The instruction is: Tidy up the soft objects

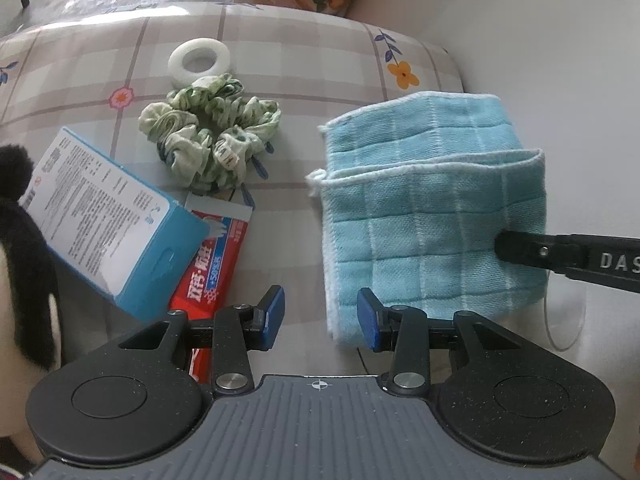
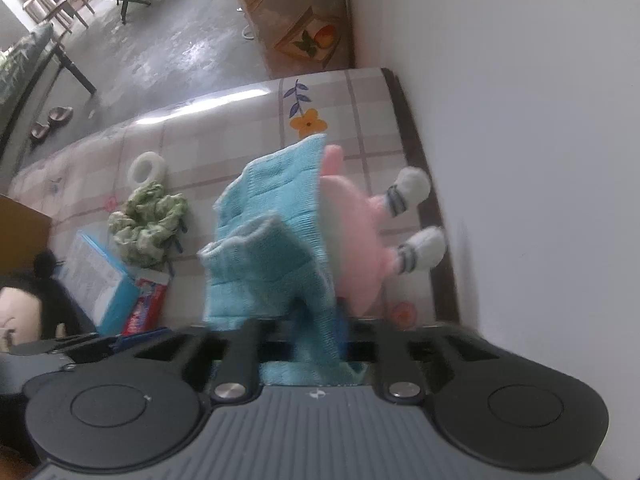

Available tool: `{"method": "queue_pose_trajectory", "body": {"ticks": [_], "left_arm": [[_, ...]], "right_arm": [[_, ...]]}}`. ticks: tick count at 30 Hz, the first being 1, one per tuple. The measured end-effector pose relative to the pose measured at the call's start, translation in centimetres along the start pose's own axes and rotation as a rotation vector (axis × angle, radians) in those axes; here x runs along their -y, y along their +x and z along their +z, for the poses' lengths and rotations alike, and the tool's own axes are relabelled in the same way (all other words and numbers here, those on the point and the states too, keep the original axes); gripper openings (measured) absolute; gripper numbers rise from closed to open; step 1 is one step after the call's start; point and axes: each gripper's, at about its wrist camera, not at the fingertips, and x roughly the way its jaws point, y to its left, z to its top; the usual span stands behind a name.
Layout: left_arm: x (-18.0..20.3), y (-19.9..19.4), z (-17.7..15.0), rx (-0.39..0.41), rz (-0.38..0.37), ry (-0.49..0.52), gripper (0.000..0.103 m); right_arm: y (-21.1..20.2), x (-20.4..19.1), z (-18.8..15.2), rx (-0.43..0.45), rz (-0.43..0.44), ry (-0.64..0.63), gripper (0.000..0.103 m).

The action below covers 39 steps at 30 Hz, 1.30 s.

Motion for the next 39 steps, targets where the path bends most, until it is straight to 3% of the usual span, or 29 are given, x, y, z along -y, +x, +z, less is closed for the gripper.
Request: {"method": "queue_pose_trajectory", "body": {"ticks": [9,14,19,25,30,33,37,39], "left_arm": [[-1.4,-1.7,-1.3,-0.017,-0.029,-0.040,0.040],[-2.8,-3.2,-2.7,-0.061,-0.076,-0.096,0.040],[-3.4,-5.1,-4.4,-0.090,-0.099,-0.087,0.040],[-4.1,-6.5,-7.9,-0.176,-0.125,-0.074,0.040],[-3.3,-6.1,-10.0,-0.270,-0.116,0.007,0.040],[-2.5,-5.6,-9.7,-0.287,-0.109,0.056,0.040],[-1.8,-4.6,-8.3,-0.295,-0.088,0.097,0.040],[-1.6,-4.2,-8.0,-0.310,-0.060,0.123,0.040]], "right_arm": [[-1.8,0.4,-1.7,-0.035,0.163,0.145,0.007],[-2.7,0.0,-3.6,-0.069,0.200,0.195,0.007],[-3.6,0.1,-6.9,-0.116,0.236,0.277,0.007],[-4.1,0.8,-12.9,-0.198,0.252,0.412,0.007],[-2.4,1.8,-17.4,-0.254,0.201,0.469,0.007],[-1.5,2.5,-18.8,-0.244,0.167,0.472,0.010],[-2.2,2.0,-19.5,-0.205,0.124,0.402,0.029],[-3.0,1.2,-20.0,-0.168,0.102,0.352,0.061]]}}
